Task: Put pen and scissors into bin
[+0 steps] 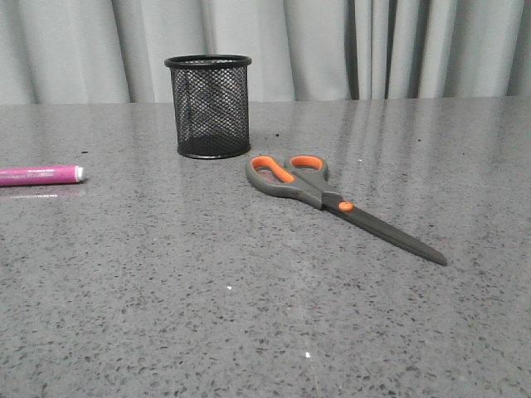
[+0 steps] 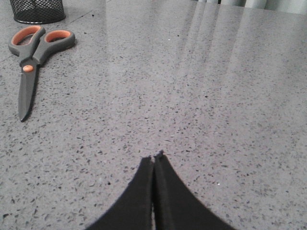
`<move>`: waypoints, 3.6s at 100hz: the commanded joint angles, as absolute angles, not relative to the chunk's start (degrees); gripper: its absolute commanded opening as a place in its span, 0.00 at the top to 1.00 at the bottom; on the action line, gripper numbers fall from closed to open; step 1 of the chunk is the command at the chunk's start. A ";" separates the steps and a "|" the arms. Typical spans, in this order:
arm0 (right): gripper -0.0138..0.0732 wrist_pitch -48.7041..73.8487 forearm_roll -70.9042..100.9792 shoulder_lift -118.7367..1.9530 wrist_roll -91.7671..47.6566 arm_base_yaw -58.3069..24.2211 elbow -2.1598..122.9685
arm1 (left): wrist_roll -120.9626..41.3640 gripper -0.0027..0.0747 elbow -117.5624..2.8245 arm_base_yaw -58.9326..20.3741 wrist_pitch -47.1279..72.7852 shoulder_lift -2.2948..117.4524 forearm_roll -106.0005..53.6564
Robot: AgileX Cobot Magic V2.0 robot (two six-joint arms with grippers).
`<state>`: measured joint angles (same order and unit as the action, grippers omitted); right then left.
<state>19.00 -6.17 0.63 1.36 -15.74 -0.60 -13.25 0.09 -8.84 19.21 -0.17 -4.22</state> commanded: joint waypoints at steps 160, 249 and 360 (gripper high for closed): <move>0.92 -7.26 11.60 1.67 1.81 -15.42 -1.38 | -12.69 0.99 2.57 -8.83 12.30 -2.07 -4.47; 0.83 3.80 21.20 1.50 2.16 -15.42 10.79 | -14.30 0.76 -1.08 -8.83 1.39 -2.07 -65.22; 0.50 14.11 20.41 -22.27 -9.01 -15.42 26.64 | -59.90 0.47 -62.44 -16.52 54.04 67.43 -4.29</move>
<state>18.05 20.65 -21.38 -8.29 -15.74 24.51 -56.91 -58.94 -14.97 56.05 65.30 -6.80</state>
